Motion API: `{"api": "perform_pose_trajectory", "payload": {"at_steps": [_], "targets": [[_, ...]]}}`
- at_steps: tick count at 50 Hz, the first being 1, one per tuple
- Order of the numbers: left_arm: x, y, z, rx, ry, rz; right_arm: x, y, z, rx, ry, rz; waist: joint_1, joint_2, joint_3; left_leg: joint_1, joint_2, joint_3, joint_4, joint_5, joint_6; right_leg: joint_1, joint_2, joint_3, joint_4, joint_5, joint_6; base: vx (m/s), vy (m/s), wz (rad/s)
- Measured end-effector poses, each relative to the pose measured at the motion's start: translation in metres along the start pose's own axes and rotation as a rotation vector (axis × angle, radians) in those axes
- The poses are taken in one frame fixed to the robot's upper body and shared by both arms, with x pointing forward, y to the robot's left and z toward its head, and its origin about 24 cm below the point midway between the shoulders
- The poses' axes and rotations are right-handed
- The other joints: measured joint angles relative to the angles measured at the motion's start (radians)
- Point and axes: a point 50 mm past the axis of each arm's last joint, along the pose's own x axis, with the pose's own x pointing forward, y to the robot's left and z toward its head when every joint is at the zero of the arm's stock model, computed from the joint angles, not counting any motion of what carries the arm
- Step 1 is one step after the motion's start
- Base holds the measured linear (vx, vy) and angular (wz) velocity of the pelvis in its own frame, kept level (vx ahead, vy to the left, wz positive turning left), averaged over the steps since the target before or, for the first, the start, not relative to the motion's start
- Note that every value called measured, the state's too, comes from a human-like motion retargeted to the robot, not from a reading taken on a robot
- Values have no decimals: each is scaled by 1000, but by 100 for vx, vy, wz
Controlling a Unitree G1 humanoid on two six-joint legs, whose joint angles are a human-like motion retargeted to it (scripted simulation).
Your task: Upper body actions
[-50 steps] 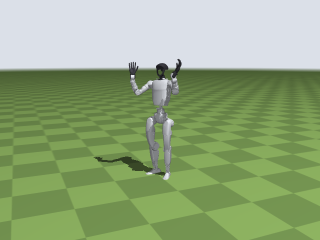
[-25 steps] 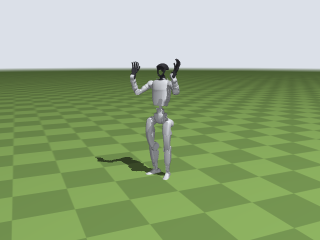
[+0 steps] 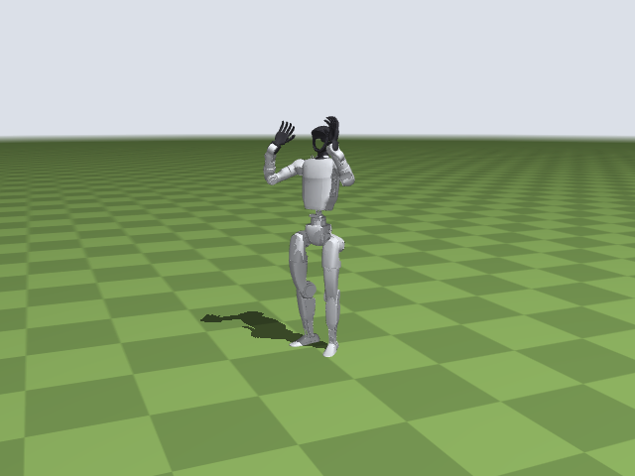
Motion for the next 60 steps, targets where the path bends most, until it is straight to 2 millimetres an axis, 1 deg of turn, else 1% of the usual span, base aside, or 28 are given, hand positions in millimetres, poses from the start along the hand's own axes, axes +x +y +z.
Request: {"api": "perform_pose_trajectory", "payload": {"at_steps": [3, 5, 7, 12, 18, 21, 24, 27, 30, 36, 42, 45, 47, 50, 52, 55, 60], "targets": [[3, -1, 5, 41, -47, 16, 4, 0, 0, -111, -57, 10, 2, -3, 3, 2, 0, 2, -1, 1, 0, 0, 0, 1, 0, 0, 0, 0, 0, 0], [4, 2, 4, 58, -45, 37, 4, -1, -3, -172, -57, 12, 3, -4, 3, 2, 0, 3, -3, 1, 0, -1, 0, 1, 0, 0, 0, 0, 0, 0], [2, 8, -2, 75, -10, 66, 0, -3, -8, -182, -16, 10, 2, -3, 2, 1, 0, 4, -3, 1, -1, -3, 0, 2, 0, 0, 0, 0, 0, 0], [-7, 30, -27, 125, 142, 153, -19, -12, -28, -166, 162, 1, -4, -1, -5, -2, 0, 6, -4, 0, -1, -6, 1, 4, -1, -1, 0, 0, 0, 0], [-26, 59, -56, 162, 337, 261, -49, -30, -52, -253, 395, -39, -7, 1, -8, -1, 0, 7, -4, -1, -2, -5, 3, 7, -2, -4, 0, 0, 0, 0], [-37, 67, -66, 179, 422, 304, -62, -35, -56, -242, 495, -84, -7, 2, -9, -1, 0, 5, -4, -1, -2, -4, 3, 6, -2, -5, 0, 0, 0, 0], [-43, 69, -71, 171, 465, 311, -68, -36, -56, -188, 557, -126, -9, 3, -9, -1, -1, 3, -5, 0, -1, -3, 3, 5, -2, -5, 0, 0, 0, 0], [-44, 65, -71, 159, 469, 282, -68, -33, -55, -142, 569, -134, -10, 4, -10, -1, -1, 1, -5, 0, -1, -2, 3, 3, -3, -6, 1, 0, 0, 0], [-40, 58, -66, 156, 425, 235, -63, -28, -52, -128, 533, -111, -10, 4, -11, 0, -2, 0, -4, 1, -1, 0, 2, 3, -3, -6, 0, 0, 0, 0], [-24, 38, -41, 149, 223, 136, -43, -10, -32, -65, 355, -47, -9, 4, -9, 5, -3, 3, -3, 1, 0, 4, 2, 5, -4, -5, 0, 0, 0, 0], [-11, 22, -16, 100, 52, 76, -25, 2, -11, -1, 190, -15, -9, 6, -5, 7, -1, 5, -4, 2, 0, 3, 4, 8, -2, -4, -1, 0, 0, 0], [-6, 21, -9, 116, -22, 66, -18, 1, -5, -29, 105, -8, -9, 6, 1, 7, -1, 5, -4, 3, 0, 2, 4, 9, -2, -3, -1, 0, 0, 0], [-5, 23, -8, 138, -40, 77, -17, -2, -6, -81, 89, -16, -9, 6, 7, 7, -1, 5, -4, 4, 1, 3, 3, 8, -2, -2, -1, 0, 0, 0], [-7, 28, -11, 145, -13, 100, -21, -6, -11, -122, 136, -31, -10, 4, 16, 8, -1, 4, -4, 6, 1, 4, 3, 8, -2, -1, -1, 0, 0, 0], [-12, 35, -18, 128, 58, 118, -30, -8, -18, -80, 234, -50, -13, 3, 24, 8, -2, 2, -3, 7, 1, 6, 3, 7, -3, 0, -1, 0, 0, 0], [-21, 44, -30, 108, 177, 132, -47, -8, -27, 15, 401, -70, -18, 2, 33, 9, -2, 2, -3, 8, 2, 7, 2, 7, -3, 1, -2, 0, 0, 0], [-47, 62, -51, 127, 346, 90, -81, -11, -38, 140, 646, -32, -22, -1, 52, 8, -1, 5, -2, 10, 1, 5, 1, 9, -2, 4, -2, 0, 0, 0]]}}
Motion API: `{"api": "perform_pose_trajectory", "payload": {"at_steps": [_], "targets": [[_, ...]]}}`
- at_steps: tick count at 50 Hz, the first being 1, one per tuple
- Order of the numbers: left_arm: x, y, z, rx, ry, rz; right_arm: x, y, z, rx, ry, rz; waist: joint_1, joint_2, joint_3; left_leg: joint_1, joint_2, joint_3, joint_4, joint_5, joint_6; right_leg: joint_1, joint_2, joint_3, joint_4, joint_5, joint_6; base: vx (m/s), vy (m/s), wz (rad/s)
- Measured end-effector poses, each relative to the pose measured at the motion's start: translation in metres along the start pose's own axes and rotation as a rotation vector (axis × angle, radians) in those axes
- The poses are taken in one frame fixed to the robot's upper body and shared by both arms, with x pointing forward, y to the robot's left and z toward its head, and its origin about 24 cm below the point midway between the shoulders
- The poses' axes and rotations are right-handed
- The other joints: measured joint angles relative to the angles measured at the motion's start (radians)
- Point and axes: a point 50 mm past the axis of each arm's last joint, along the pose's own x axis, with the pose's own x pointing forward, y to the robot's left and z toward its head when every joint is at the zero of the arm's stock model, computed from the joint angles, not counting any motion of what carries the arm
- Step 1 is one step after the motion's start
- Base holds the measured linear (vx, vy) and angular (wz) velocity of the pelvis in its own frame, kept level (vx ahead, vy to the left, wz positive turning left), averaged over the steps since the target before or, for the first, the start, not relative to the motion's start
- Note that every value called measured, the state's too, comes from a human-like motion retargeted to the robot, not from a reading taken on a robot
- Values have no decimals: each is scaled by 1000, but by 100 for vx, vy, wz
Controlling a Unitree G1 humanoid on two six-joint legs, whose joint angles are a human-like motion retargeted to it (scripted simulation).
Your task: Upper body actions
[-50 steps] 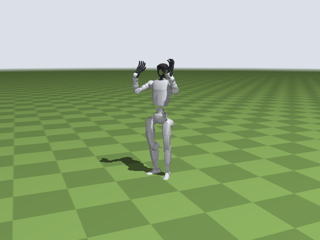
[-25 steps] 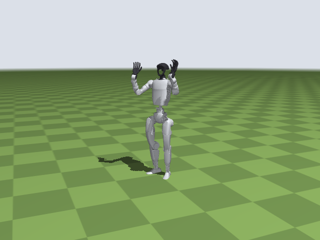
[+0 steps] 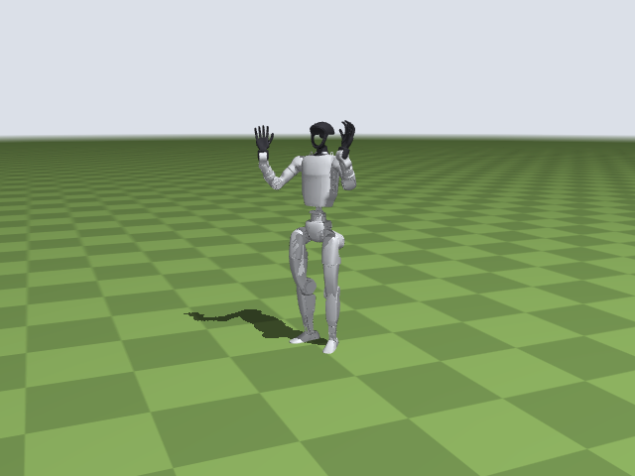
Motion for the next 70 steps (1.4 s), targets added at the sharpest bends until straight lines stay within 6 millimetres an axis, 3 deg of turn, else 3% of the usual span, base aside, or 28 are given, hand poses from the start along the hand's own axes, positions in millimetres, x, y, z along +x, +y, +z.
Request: {"api": "perform_pose_trajectory", "payload": {"at_steps": [5, 9, 14, 19, 22, 25, 29, 33, 34, 35, 38, 40, 43, 47, 49, 54, 55, 60, 64, 67, 70], "targets": [[-31, 25, -34, 39, 175, -160, -41, -22, -24, -56, 184, 115, -4, -5, 19, -6, 1, 0, 0, 3, -1, -6, -2, -2, -1, 3, 0, 0, -1, 0], [-81, 46, -61, 34, 448, -265, -95, -46, -42, -188, 356, 280, -3, -6, 46, -2, 1, -1, -1, 6, -1, -3, -3, -3, 0, 4, 1, 0, 0, 0], [-165, 83, -82, 78, 829, -415, -193, -79, -58, -353, 744, 547, -8, -9, 88, 10, 0, -4, -2, 10, -1, 11, -6, -5, 0, 6, 0, -1, -2, 1], [-272, 126, -79, 169, 1306, -599, -303, -127, -47, -446, 1256, 899, -2, -5, 115, 19, -1, -1, -3, 11, -2, 17, -8, -1, 0, 8, 0, 0, 0, 0], [-350, 162, -52, 164, 1729, -765, -372, -174, -18, -487, 1697, 1141, 1, -4, 133, 23, -2, 1, -3, 12, -2, 21, -9, 0, 0, 9, 0, 0, 0, 0], [-409, 199, -4, 138, 2143, -934, -411, -219, 24, -557, 2062, 1281, 7, -1, 144, 24, -4, -1, -3, 13, -1, 22, -11, -2, -1, 9, 1, 0, 0, 0], [-446, 255, 62, 230, 2548, -1146, -428, -261, 76, -735, 2286, 1233, 10, 3, 140, 17, -5, -5, -3, 13, -1, 18, -13, -5, -3, 9, 2, 0, 0, 0], [-450, 303, 121, 430, 2802, -1275, -434, -290, 128, -820, 2531, 1348, 3, -3, 134, 12, -7, -7, -2, 12, -2, 14, -16, -7, -4, 8, 4, 5, -5, 2], [-451, 311, 138, -457, -2811, 1258, -435, -294, 142, -806, 2599, 1427, 2, -4, 136, 13, -7, -6, -2, 11, -2, 14, -16, -7, -4, 8, 4, 4, -6, -5], [-451, 317, 156, -472, -2762, 1208, -436, -297, 155, 767, -2623, -1493, 2, -6, 139, 15, -7, -4, -2, 11, -2, 15, -17, -6, -3, 8, 4, 3, -5, -7], [-450, 326, 193, -445, -2703, 1090, -438, -299, 177, 496, -2403, -1584, 20, 1, 149, 26, 7, 22, -3, 7, -7, 0, -31, 21, 22, 8, 23, 0, -1, -15], [-449, 330, 211, -377, -2628, 1110, -435, -306, 183, 508, -2279, -1589, -80, -17, 137, -7, 38, -83, 65, -28, -64, 15, -91, -80, 34, -12, 56, -1, 0, 179], [-446, 338, 219, -417, -2529, 1211, -437, -302, 173, 527, -2358, -1611, -147, -38, 123, -54, 40, -152, 117, -35, -91, 27, -116, -143, 17, -5, 56, 0, 2, 116], [-448, 334, 191, -495, -2552, 1380, -437, -298, 156, 509, -2380, -1680, -30, -29, 135, -17, 30, -33, 55, 3, -55, 13, -65, -26, 7, 7, 24, 1, 3, -131], [-448, 332, 172, -467, -2468, 1536, -437, -295, 148, 494, -2369, -1715, 0, -19, 140, -2, 17, -12, 28, 12, -29, 16, -45, -6, 5, 7, 19, 0, 0, -45], [-445, 324, 133, -465, -2210, 1905, -437, -282, 120, 548, -2434, -1862, -9, -25, 134, -4, 12, -34, 26, 16, -27, 21, -45, -25, 3, 4, 19, 0, 0, 14], [-445, 322, 126, -484, -2179, 1962, -437, -278, 112, -574, 2445, 1859, -13, -27, 132, -6, 12, -37, 26, 16, -27, 21, -45, -27, 3, 4, 20, 0, 0, 0], [-447, 314, 120, -504, -2150, 2056, -424, -265, 60, -643, 2470, 1331, -18, -43, 113, -14, 13, -40, 28, 15, -25, 16, -43, -29, 3, 4, 21, 0, 0, 0], [-451, 310, 130, -413, -2176, 1955, -388, -268, -5, -594, 2453, 866, -8, -60, 99, -15, 8, -44, 27, 12, -20, 15, -46, -31, 4, 2, 25, 2, 0, 3], [-453, 307, 139, -344, -2200, 1894, -330, -272, -71, -559, 2249, 501, 1, -74, 87, -21, 0, -58, 29, 10, -16, 20, -52, -44, 3, -2, 29, 11, 1, 25], [-455, 306, 146, -292, -2211, 1867, -242, -257, -133, -521, 1857, 222, -6, -75, 73, -24, -13, -81, 28, 6, -10, 24, -56, -66, 2, -7, 33, 5, 0, 44]]}}
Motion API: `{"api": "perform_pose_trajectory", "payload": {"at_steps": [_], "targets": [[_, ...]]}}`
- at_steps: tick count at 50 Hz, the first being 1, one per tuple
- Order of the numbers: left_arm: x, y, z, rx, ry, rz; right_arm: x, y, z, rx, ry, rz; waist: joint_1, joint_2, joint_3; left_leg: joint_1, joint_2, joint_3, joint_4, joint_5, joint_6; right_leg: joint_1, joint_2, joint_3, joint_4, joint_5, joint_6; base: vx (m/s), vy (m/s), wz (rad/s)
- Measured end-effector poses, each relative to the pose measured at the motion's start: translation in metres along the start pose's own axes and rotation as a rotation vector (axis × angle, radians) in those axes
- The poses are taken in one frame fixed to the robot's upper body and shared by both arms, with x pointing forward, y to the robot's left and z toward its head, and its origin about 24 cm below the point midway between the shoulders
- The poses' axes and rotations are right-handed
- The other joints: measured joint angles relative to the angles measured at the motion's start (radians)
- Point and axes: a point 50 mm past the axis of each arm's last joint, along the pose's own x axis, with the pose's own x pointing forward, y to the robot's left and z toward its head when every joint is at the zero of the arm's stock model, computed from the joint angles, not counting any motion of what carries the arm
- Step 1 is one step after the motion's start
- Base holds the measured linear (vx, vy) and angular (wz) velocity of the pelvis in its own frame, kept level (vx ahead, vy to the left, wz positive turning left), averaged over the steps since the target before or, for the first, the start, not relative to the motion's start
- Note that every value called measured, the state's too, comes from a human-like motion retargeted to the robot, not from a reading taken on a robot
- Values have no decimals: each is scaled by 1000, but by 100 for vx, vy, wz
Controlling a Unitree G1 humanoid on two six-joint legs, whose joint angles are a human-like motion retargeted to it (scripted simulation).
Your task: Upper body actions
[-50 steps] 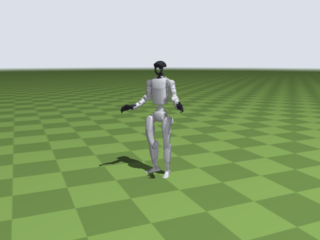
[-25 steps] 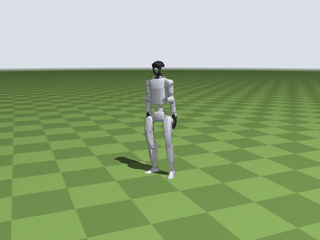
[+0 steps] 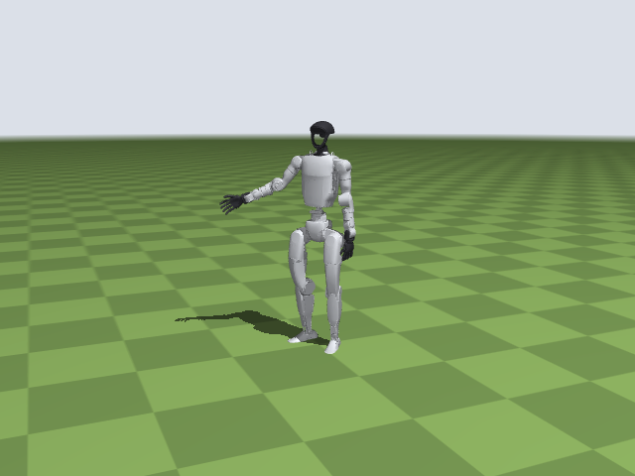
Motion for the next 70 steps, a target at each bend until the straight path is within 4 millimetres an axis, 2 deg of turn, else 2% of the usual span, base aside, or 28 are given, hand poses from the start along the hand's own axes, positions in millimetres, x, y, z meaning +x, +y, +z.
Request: {"api": "perform_pose_trajectory", "payload": {"at_steps": [2, 4, 7, 10, 13, 15, 19, 22, 23, 25, 26, 30, 32, 35, 38, 40, 43, 45, 47, 48, 50, 53, 56, 60, 63, 65, 68, 70], "targets": [[1, -4, -3, -16, 8, -6, 3, -10, 92, 166, -288, -132, -26, 6, -11, -3, -5, -28, 5, -9, -2, 1, -7, -29, 2, -4, 5, -5, 3, 52], [1, -5, -8, -55, 20, -6, -16, -9, 186, 288, -575, -233, -22, 21, -17, -4, -3, -7, 6, -12, 0, -10, -6, -13, 4, -1, 5, -9, 3, -49], [-1, -4, -17, -120, 55, -22, -82, 4, 309, 302, -1030, -295, -7, 44, -22, -9, 8, 55, 5, -11, 0, -32, -2, 43, 7, 8, 3, -15, 2, -100], [-4, 5, -27, -132, 93, -17, -164, 16, 389, 69, -1403, -343, -15, 57, -30, -9, 11, 75, 2, -14, -3, -49, -3, 61, 9, 13, 4, -11, -4, -38], [-9, 22, -35, -101, 117, 39, -244, 30, 427, -343, -1670, -510, -12, 50, -42, -8, 11, 88, -5, -13, -6, -61, -6, 71, 10, 16, 4, -7, -9, -21], [-12, 31, -36, -94, 126, 74, -298, 37, 438, -562, -1835, -745, -15, 47, -45, -5, 11, 94, -8, -12, -8, -65, -5, 79, 11, 18, 3, -3, 0, -7], [-13, 35, -31, -161, 103, 89, -404, 67, 425, -647, -2315, -1287, -39, 64, -62, -8, 14, 96, -10, -12, -11, -72, -2, 89, 13, 15, 1, -3, 2, -3], [-12, 36, -20, -196, 55, 88, -441, 86, 404, -561, -2637, -1505, -42, 72, -77, -7, 14, 91, -12, -12, -11, -69, 1, 91, 13, 11, 0, 7, 7, 8], [-11, 36, -14, -193, 36, 90, -442, 87, 401, 563, 2680, 1533, -38, 74, -79, -6, 13, 88, -12, -11, -10, -65, 2, 88, 12, 9, 0, 8, 5, 17], [-9, 34, 2, -169, -12, 89, -434, 77, 405, 561, 2663, 1562, -25, 81, -79, -8, 12, 78, -10, -12, -8, -60, 3, 81, 11, 6, 0, 5, 5, 24], [-8, 31, 10, -152, -37, 84, -424, 65, 412, -552, -2605, -1563, -16, 86, -78, -11, 12, 72, -8, -13, -7, -58, 4, 76, 11, 5, 0, 3, 6, 28], [-4, 12, 41, -91, -129, 36, -369, 3, 432, -440, -2275, -1529, 14, 112, -87, -41, 10, 44, 4, -15, -3, -59, 3, 46, 4, -2, 3, 4, 5, 35], [-3, 9, 40, -112, -145, 27, -317, -19, 430, -234, -2036, -1415, -11, 107, -105, -62, 9, 26, 11, -14, -1, -64, 3, 27, 1, -5, 4, 4, 5, 42], [-2, 8, 33, -148, -135, 23, -234, -47, 408, 78, -1638, -1175, -31, 91, -122, -85, 9, 8, 18, -13, 0, -72, 2, 7, 0, -8, 6, 0, 1, 28], [-1, 4, 19, -190, -84, 4, -167, -51, 383, 467, -1256, -766, -40, 81, -127, -98, 13, 2, 24, -11, -2, -78, 3, 1, -1, -8, 6, 0, 0, 0], [-1, 2, 7, -216, -35, -12, -133, -39, 370, 713, -1060, -401, -44, 76, -129, -106, 17, 2, 26, -10, -3, -84, 6, 2, 0, -7, 6, -8, -6, -4], [-1, -3, -9, -253, 34, -51, -116, -20, 363, 1121, -1016, 186, -55, 72, -129, -114, 23, 3, 29, -9, -5, -93, 11, 3, 0, -5, 3, -9, -7, -4], [-2, -7, -19, -271, 63, -74, -119, -21, 358, 1406, -1069, 307, -64, 73, -128, -113, 25, 6, 26, -8, -6, -97, 14, 7, 1, -4, 0, -9, -3, -13], [-2, -10, -26, -287, 83, -92, -131, -28, 353, 1519, -1144, 119, -70, 78, -122, -108, 29, 18, 23, -7, -6, -102, 18, 18, 3, -2, -3, -11, 1, -28], [-2, -11, -29, -291, 91, -100, -145, -30, 355, 1466, -1224, -11, -71, 83, -119, -105, 31, 26, 21, -7, -6, -105, 20, 26, 5, 0, -5, -12, 2, -37], [-2, -13, -31, -284, 101, -107, -183, -20, 370, 1226, -1413, -169, -72, 90, -110, -97, 34, 43, 17, -7, -6, -111, 24, 42, 8, 3, -8, -9, 2, -39], [-3, -7, -30, -241, 97, -87, -243, -3, 392, 797, -1744, -188, -57, 83, -97, -82, 33, 63, 11, -6, -7, -113, 24, 59, 12, 7, -13, -8, -4, -32], [-4, 2, -24, -200, 73, -56, -305, 9, 403, 370, -2061, -342, -35, 69, -80, -61, 32, 81, 6, -6, -6, -108, 26, 77, 16, 12, -16, -10, -9, -28], [-6, 15, -13, -170, 31, -20, -374, 28, 405, -244, -2310, -806, -27, 45, -62, -50, 32, 92, 12, -11, -5, -104, 28, 95, 18, 16, -21, -13, -8, -15], [-6, 19, -5, -157, 11, -12, -411, 37, 406, -287, -2374, -1301, -31, 41, -54, -38, 32, 99, 7, -9, -3, -98, 33, 106, 19, 17, -23, -10, -6, -8], [-7, 21, 2, -137, -6, -7, -425, 37, 405, -180, -2453, -1550, -29, 39, -50, -36, 33, 97, 5, -7, -2, -94, 34, 107, 19, 16, -24, 4, -8, 5], [-5, 17, 18, -74, -47, -12, -399, 46, 423, -209, -2513, -1404, -13, 48, -50, -46, 35, 83, 9, -5, 0, -94, 37, 98, 17, 15, -23, 2, -8, 21], [-4, 13, 29, -29, -72, -13, -365, 36, 442, -316, -2324, -1273, 3, 54, -47, -54, 36, 69, 14, -4, 1, -91, 38, 86, 15, 14, -21, 6, -4, 33]]}}
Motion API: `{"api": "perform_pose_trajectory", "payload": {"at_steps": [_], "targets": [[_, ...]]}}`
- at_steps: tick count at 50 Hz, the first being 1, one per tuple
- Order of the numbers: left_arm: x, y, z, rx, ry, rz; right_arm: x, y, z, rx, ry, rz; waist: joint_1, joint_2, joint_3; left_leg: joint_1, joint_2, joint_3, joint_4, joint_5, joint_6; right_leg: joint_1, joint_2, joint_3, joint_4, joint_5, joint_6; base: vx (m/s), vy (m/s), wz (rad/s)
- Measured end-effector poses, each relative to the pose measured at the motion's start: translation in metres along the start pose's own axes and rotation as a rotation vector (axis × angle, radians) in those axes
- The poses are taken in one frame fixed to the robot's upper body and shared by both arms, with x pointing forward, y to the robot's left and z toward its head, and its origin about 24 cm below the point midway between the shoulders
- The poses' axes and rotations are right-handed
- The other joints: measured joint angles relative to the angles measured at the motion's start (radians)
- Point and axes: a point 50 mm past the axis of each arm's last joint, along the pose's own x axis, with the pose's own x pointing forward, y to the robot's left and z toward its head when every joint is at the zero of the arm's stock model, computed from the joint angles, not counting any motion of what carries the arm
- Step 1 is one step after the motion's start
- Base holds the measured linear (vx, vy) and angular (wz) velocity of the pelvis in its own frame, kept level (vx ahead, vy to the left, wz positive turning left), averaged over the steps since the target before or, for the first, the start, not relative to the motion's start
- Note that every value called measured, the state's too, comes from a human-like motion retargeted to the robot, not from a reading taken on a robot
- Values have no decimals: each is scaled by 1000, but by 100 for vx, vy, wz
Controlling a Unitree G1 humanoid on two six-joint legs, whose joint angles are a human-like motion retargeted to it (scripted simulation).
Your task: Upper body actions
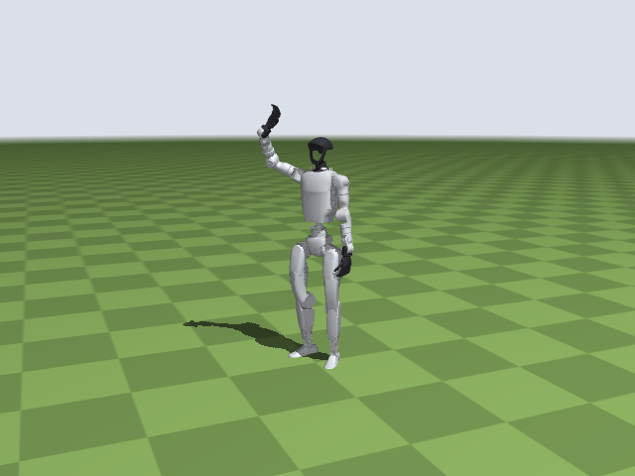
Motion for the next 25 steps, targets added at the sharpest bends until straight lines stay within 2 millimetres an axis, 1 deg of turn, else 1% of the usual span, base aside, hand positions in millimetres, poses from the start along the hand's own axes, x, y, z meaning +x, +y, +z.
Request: {"api": "perform_pose_trajectory", "payload": {"at_steps": [2, 3, 5, 7, 8, 10, 12, 13, 15, 17, 18, 20, 22, 25], "targets": [[1, -3, 9, 34, -19, 4, -28, 11, -41, -48, 282, 159, 10, 4, 2, -14, 1, -17, 7, 1, 2, 3, 0, -17, -4, -1, 3, 9, -4, 42], [1, -3, 11, 45, -26, 8, -46, 10, -60, -67, 436, 192, 11, 4, 1, -24, 0, -28, 12, 2, 2, 3, -1, -27, -7, -2, 4, 7, -3, 48], [1, -3, 13, 51, -35, 22, -83, 6, -84, -40, 660, 218, 7, 1, -6, -42, -1, -47, 19, 3, 3, 1, -3, -45, -11, -4, 6, 8, -2, 45], [1, -1, 9, 23, -32, 37, -120, 2, -90, 96, 842, 141, 1, -4, -15, -55, -3, -59, 21, 4, 3, -2, -3, -56, -15, -5, 7, 9, 3, 30], [1, -2, 5, 1, -25, 40, -136, -1, -90, 187, 937, 69, -2, -5, -17, -59, -4, -63, 22, 5, 3, -2, -4, -61, -16, -6, 8, 8, 3, 21], [1, -3, -4, -50, -2, 39, -162, -7, -87, 401, 1140, -127, -6, -5, -23, -64, -4, -69, 22, 6, 2, -4, -5, -66, -17, -7, 9, 8, 3, 12], [1, -5, -17, -118, 39, 28, -188, -7, -83, 696, 1407, -379, -10, -7, -28, -66, -3, -68, 21, 5, 1, -8, -5, -67, -17, -7, 9, 9, 3, -2], [0, -6, -24, -152, 62, 20, -197, -7, -82, 814, 1478, -471, -12, -7, -31, -66, -3, -66, 21, 5, 0, -10, -5, -65, -17, -7, 10, 8, 5, -11], [-1, -9, -39, -213, 110, 4, -210, -8, -79, 941, 1563, -633, -16, -6, -35, -62, -2, -59, 18, 4, -2, -12, -6, -61, -16, -7, 10, 7, 6, -16], [-3, -10, -51, -256, 149, -6, -217, -14, -81, 877, 1560, -666, -24, -6, -35, -57, -1, -53, 16, 2, -5, -13, -8, -58, -15, -7, 10, 3, 3, -8], [-4, -10, -55, -268, 167, -7, -216, -17, -83, 806, 1529, -628, -27, -7, -35, -54, -1, -50, 14, 1, -6, -14, -9, -56, -14, -7, 10, 3, 4, -18], [-6, -10, -64, -277, 195, -3, -204, -19, -82, 684, 1410, -476, -30, -5, -32, -44, -2, -40, 10, -1, -7, -14, -10, -48, -13, -6, 10, 1, 3, -25], [-7, -9, -69, -272, 209, 6, -178, -15, -74, 639, 1223, -306, -31, -2, -29, -32, -2, -25, 6, -3, -7, -14, -10, -36, -10, -5, 9, -2, 1, -35], [-8, -5, -72, -250, 213, 18, -132, -9, -51, 622, 895, -130, -29, -2, -23, -16, -2, -1, 0, -6, -8, -15, -11, -16, -7, -3, 7, -3, -1, -39]]}}
